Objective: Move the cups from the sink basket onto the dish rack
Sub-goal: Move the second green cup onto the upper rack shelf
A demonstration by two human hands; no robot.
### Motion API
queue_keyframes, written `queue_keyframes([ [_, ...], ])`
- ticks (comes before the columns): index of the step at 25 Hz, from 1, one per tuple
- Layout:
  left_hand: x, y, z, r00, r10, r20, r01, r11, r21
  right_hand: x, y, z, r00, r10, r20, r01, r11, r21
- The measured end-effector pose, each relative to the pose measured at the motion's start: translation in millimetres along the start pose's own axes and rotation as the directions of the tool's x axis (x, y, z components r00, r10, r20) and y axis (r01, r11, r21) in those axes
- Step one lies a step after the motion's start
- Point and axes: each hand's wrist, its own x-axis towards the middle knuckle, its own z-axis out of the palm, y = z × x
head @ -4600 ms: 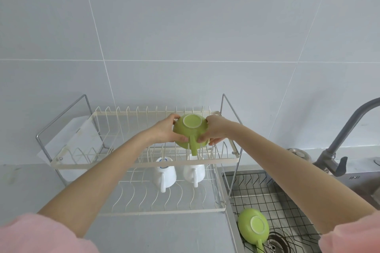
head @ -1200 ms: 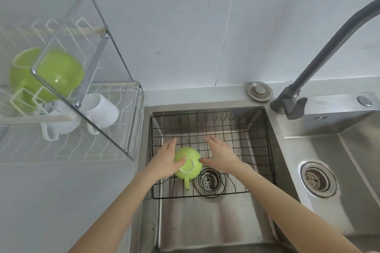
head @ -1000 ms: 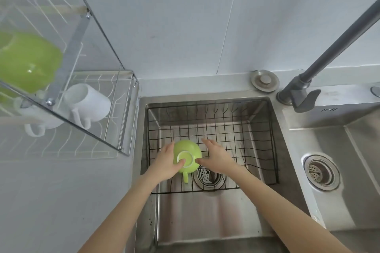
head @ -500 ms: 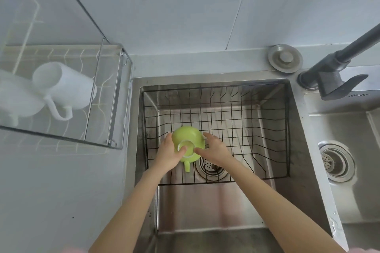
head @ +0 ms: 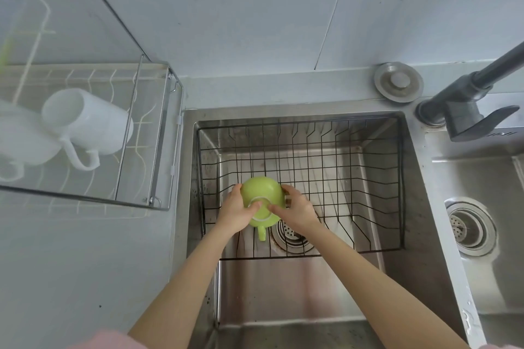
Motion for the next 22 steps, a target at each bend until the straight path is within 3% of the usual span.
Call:
queue_keyframes([
  [7,-15,2,-6,1.000,0.008,-0.024,-0.011,0.990,-0.144,-19,-3,-3,0.998,0.019,-0.060,-0.012,0.994,0.105],
  [22,-113,16,-41,0.950,0.264,-0.168,-0.296,0.931,-0.212,-123,-27,-23,0.976,-0.140,-0.169,0.173,0.964,0.200],
])
